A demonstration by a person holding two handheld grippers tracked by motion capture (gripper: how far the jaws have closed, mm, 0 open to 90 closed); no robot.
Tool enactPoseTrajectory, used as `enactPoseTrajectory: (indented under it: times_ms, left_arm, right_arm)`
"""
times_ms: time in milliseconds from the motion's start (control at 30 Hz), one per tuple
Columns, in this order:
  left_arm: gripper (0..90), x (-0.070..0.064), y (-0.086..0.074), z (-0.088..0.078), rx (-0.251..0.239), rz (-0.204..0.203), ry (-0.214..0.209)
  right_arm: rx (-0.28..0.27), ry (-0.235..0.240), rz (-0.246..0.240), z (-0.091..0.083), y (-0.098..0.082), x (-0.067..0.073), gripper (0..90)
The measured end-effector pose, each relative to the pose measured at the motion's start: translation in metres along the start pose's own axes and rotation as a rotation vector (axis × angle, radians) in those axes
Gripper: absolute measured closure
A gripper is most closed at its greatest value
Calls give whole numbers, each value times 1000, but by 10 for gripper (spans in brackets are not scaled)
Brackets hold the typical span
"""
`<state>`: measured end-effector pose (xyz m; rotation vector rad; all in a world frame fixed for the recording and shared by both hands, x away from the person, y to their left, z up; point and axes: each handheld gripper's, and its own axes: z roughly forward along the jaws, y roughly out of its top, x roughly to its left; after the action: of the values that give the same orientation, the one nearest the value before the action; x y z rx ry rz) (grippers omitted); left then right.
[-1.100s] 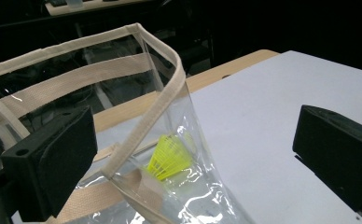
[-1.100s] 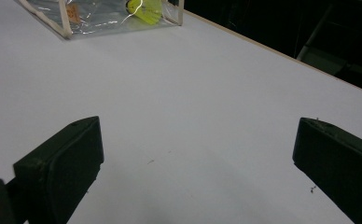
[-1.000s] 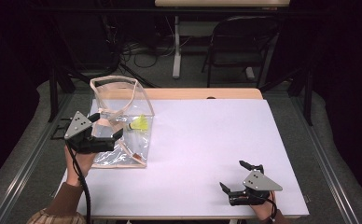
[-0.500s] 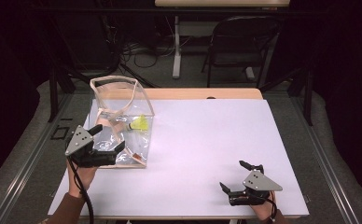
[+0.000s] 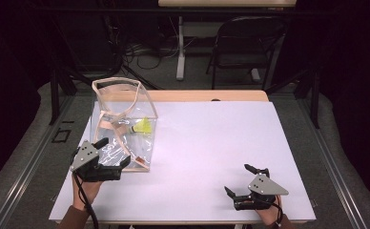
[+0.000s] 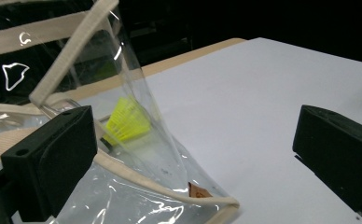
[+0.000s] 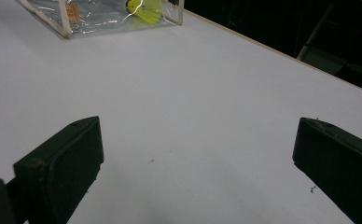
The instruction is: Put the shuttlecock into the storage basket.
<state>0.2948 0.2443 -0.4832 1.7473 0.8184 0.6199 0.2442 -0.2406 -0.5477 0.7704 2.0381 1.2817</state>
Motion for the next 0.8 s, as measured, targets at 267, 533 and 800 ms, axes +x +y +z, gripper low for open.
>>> enactPoseTrajectory:
  times_ms: [267,533,800]
  left_arm:
    - [0,-5,-11,4,13,-1,-22]
    - [0,-7,-22,-2,-1,-16,-19]
    - [0,-11,-33,-10,-24,-11,-19]
  right_arm:
    - [1,0,0,0,0,0,13]
    - [2,0,-1,0,0,0,12]
    - [4,0,-2,0,0,0,13]
